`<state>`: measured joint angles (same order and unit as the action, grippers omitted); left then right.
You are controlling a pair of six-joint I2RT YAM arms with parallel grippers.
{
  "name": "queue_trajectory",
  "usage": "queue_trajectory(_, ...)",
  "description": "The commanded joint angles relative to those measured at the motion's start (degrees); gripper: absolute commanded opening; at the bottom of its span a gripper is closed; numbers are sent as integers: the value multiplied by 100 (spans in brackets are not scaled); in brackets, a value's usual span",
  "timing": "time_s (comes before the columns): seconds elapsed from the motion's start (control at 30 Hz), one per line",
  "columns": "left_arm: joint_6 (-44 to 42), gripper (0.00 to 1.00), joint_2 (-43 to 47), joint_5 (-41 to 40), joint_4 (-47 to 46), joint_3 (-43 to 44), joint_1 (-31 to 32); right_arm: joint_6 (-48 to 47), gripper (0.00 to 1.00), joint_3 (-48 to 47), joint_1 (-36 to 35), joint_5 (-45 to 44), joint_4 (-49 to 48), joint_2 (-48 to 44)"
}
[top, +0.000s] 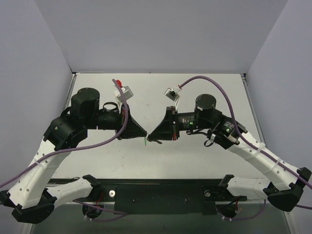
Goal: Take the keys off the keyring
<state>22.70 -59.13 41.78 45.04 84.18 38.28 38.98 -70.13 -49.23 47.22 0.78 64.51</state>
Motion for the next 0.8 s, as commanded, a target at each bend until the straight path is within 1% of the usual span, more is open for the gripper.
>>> queue_trajectory(0.0,-608,0,-273,339,330,607,48,-365,0,-177,-69,173,441,202)
queue_trajectory(0.2,-635,0,-336,401,339,652,83,-435,0,-124,-69,112,476,185)
queue_trajectory(0.3,-626,0,-318,261,365,687,83,-453,0,-80,-69,68,467,150)
queue_trajectory(0.33,-626,4,-301,104,426,722,74,-462,0,-54,-60,68,467,132)
queue_trajectory(0.37,-652,10,-292,-19,462,792,74,-470,0,-36,-69,50,459,97)
queue_trajectory(0.4,-670,25,-257,-299,567,862,74,-479,0,-1,-60,33,459,79)
queue_trajectory(0.43,-688,31,-239,-519,629,994,74,-471,0,8,-60,15,459,36)
queue_trajectory(0.47,-688,46,-195,-835,699,1064,74,-479,0,51,-51,6,459,18)
queue_trajectory(0.5,-723,52,-169,-934,726,1178,65,-488,0,52,-60,-37,459,-35)
queue_trajectory(0.53,-706,62,-108,-1144,735,1232,57,-479,0,95,-43,-55,459,-70)
queue_trajectory(0.57,-653,67,-72,-1250,717,1276,57,-488,0,105,-51,-81,459,-88)
queue_trajectory(0.63,-504,71,59,-1453,577,1233,39,-497,0,105,-34,-117,459,-149)
queue_trajectory(0.67,-434,71,156,-1575,420,1197,39,-488,0,105,-34,-117,459,-175)
queue_trajectory(0.73,-170,71,375,-1830,78,943,30,-514,0,96,-16,-178,441,-228)
queue_trajectory(0.77,118,71,498,-1918,-90,664,21,-506,0,105,-16,-239,424,-237)
